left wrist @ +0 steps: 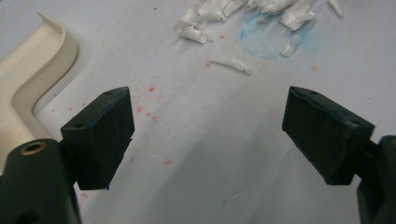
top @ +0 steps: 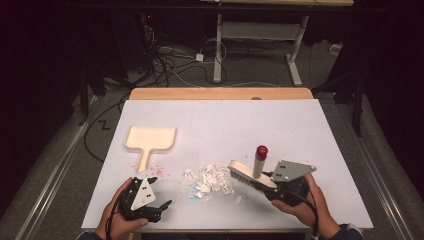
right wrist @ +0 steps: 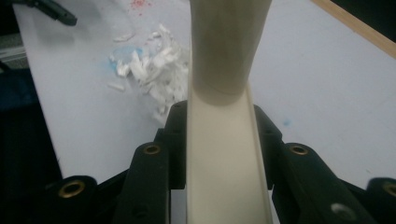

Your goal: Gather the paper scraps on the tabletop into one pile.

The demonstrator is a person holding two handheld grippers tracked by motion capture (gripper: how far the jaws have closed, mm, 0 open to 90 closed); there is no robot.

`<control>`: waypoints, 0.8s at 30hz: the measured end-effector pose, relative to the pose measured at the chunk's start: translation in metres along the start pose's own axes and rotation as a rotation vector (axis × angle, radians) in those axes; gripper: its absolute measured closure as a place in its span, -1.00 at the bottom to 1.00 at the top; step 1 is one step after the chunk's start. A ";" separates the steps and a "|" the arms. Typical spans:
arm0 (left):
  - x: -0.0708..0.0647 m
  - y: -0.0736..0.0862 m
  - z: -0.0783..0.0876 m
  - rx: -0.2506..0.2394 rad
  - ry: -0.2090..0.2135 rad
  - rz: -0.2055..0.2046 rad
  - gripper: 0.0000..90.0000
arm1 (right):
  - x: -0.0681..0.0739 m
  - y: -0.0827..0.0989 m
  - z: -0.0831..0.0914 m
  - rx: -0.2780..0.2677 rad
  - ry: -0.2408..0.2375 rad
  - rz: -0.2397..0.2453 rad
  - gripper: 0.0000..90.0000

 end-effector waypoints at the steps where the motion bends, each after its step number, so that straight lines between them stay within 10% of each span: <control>1: 0.000 0.000 0.000 -0.001 -0.001 0.001 -0.64 | -0.001 0.004 0.006 0.001 -0.006 0.001 0.51; 10: -0.001 -0.001 0.000 0.003 0.001 -0.004 -0.64 | 0.005 0.030 0.038 0.121 -0.080 0.022 0.51; 14: -0.001 -0.001 0.000 0.001 0.002 -0.006 -0.64 | 0.012 0.034 0.023 0.170 -0.123 0.041 0.51; 24: 0.000 -0.001 -0.002 0.002 0.007 -0.005 -0.64 | 0.020 0.005 -0.029 0.094 -0.122 0.065 0.51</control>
Point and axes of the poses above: each handheld gripper's, and its own axes: z roughly backward along the jaws, y roughly out of its underside, x roughly to its left, the point moved 1 cm from there along -z, roughly forward along the jaws, and after that the axes turned 2 degrees about -y, right-handed, at the moved point
